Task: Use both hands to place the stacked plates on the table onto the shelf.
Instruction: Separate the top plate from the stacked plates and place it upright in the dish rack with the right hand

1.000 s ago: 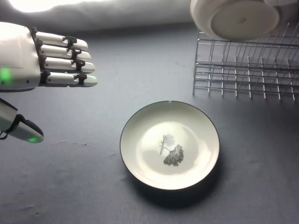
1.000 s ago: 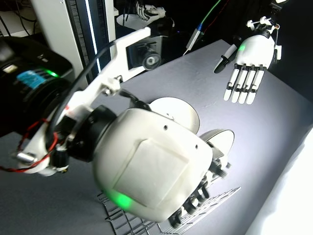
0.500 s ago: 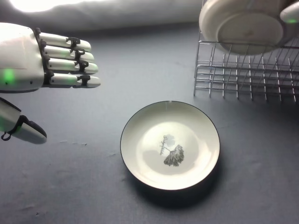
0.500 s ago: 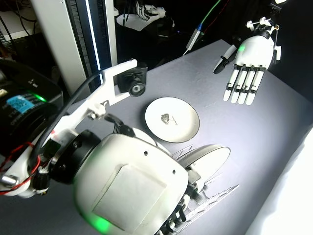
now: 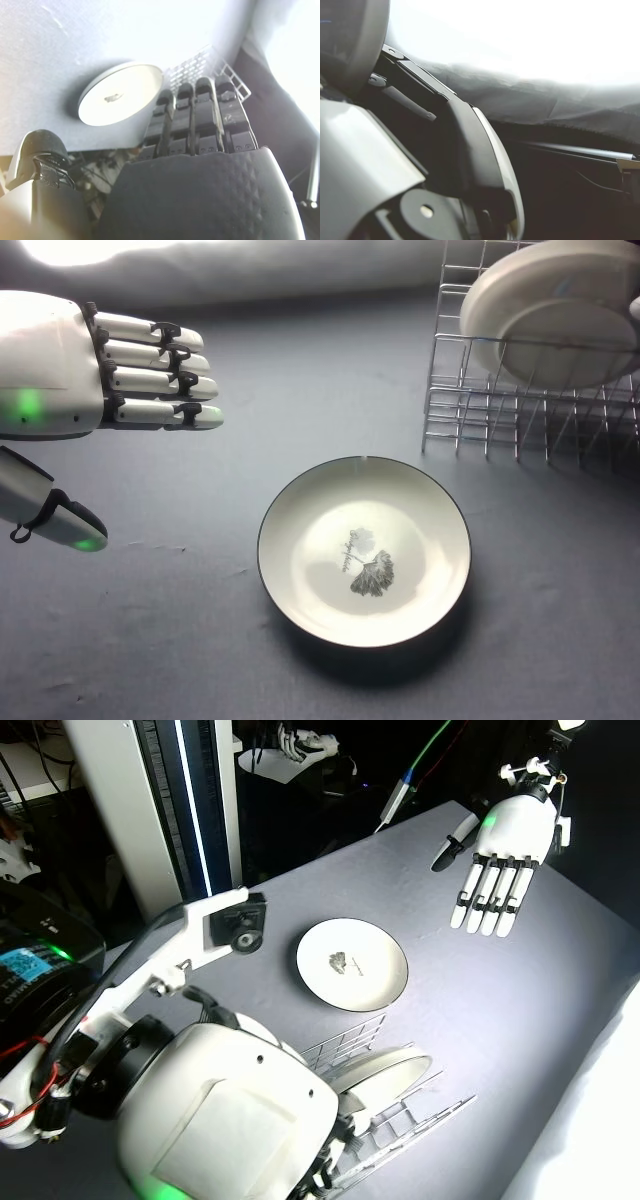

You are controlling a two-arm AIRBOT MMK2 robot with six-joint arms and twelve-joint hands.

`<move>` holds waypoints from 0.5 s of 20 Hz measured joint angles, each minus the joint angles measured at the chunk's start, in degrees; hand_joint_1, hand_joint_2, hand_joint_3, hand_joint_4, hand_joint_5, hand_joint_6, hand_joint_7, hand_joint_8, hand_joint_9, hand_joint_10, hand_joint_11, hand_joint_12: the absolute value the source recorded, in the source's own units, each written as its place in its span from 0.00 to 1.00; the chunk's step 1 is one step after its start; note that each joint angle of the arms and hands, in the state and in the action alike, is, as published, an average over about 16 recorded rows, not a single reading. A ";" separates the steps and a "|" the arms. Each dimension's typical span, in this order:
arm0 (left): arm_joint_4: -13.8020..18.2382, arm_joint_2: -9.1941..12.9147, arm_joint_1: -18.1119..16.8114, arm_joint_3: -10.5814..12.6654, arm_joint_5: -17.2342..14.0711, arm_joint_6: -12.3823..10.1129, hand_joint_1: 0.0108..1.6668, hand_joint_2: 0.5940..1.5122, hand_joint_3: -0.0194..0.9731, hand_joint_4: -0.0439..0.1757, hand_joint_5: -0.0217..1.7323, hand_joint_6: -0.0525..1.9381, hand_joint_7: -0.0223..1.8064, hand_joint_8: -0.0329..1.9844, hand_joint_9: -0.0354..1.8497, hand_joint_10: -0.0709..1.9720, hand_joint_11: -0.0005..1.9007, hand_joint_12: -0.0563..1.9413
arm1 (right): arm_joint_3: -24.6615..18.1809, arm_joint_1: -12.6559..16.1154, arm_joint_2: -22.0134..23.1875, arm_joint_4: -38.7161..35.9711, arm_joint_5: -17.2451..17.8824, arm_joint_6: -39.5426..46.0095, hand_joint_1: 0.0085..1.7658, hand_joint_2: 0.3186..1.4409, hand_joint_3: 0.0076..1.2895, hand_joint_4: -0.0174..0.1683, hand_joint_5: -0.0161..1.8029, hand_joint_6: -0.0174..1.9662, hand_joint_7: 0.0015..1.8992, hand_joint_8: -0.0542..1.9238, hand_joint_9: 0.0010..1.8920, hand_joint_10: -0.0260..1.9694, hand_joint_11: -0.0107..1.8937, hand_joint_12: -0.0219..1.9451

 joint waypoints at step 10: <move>-0.01 -0.30 0.00 0.16 0.00 -0.42 0.00 0.50 0.04 0.21 0.02 0.03 0.02 0.02 0.03 0.04 0.01 0.03 | -0.31 -1.77 0.63 -2.44 2.30 -0.02 0.72 0.65 0.00 0.07 0.47 0.23 0.50 0.20 0.49 0.15 0.30 0.56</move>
